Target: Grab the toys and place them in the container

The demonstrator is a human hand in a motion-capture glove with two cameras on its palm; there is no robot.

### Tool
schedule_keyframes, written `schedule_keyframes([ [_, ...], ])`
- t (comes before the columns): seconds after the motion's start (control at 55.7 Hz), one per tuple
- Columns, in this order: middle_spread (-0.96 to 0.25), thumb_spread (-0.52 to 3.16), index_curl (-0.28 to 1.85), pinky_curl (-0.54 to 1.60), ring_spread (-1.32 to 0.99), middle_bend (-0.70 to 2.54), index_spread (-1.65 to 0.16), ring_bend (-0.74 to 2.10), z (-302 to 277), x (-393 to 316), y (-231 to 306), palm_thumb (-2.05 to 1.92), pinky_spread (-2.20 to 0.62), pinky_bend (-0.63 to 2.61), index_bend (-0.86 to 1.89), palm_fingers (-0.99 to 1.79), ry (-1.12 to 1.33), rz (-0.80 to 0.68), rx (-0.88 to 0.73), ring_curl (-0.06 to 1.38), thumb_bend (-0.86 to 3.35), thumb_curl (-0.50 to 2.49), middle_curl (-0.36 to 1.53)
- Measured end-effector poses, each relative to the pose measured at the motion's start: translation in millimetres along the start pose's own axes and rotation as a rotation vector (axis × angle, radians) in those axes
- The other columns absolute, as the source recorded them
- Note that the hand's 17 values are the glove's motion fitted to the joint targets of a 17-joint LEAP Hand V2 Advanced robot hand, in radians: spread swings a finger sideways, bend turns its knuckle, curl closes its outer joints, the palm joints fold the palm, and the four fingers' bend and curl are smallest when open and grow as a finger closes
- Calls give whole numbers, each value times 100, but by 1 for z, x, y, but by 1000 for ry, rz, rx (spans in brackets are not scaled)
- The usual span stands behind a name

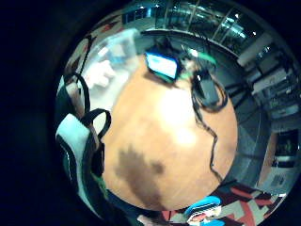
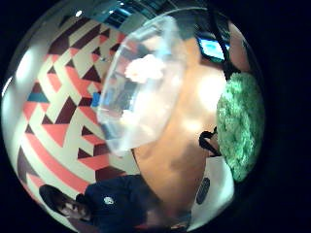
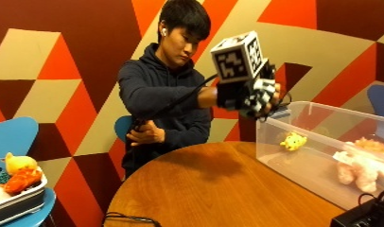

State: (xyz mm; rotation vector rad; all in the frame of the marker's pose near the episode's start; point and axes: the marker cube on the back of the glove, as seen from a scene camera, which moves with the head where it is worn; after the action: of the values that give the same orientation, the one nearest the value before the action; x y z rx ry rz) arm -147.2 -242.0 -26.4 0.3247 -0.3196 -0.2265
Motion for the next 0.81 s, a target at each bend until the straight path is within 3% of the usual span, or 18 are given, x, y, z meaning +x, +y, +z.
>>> schedule_keyframes([
  [0.144,-28,37,73,49,-37,71,-32,121,-38,-81,-26,86,-40,108,41,100,-65,-138,69,58,20,95,82],
  [0.323,-30,26,88,54,-39,74,-33,126,-3,-142,-58,82,-40,115,41,82,-47,-140,63,63,21,103,92],
  [0.466,-27,53,87,52,-35,48,-32,112,34,-134,-64,72,-35,120,18,28,159,-167,-50,59,17,101,85],
  [0.556,-18,80,82,51,-24,30,-33,80,28,-136,-56,56,-20,116,18,-22,34,-167,-50,51,8,90,76],
  [0.807,-8,123,70,39,-12,20,-32,54,-18,-93,-25,41,-4,97,19,-2,-24,-123,30,36,1,68,65],
])
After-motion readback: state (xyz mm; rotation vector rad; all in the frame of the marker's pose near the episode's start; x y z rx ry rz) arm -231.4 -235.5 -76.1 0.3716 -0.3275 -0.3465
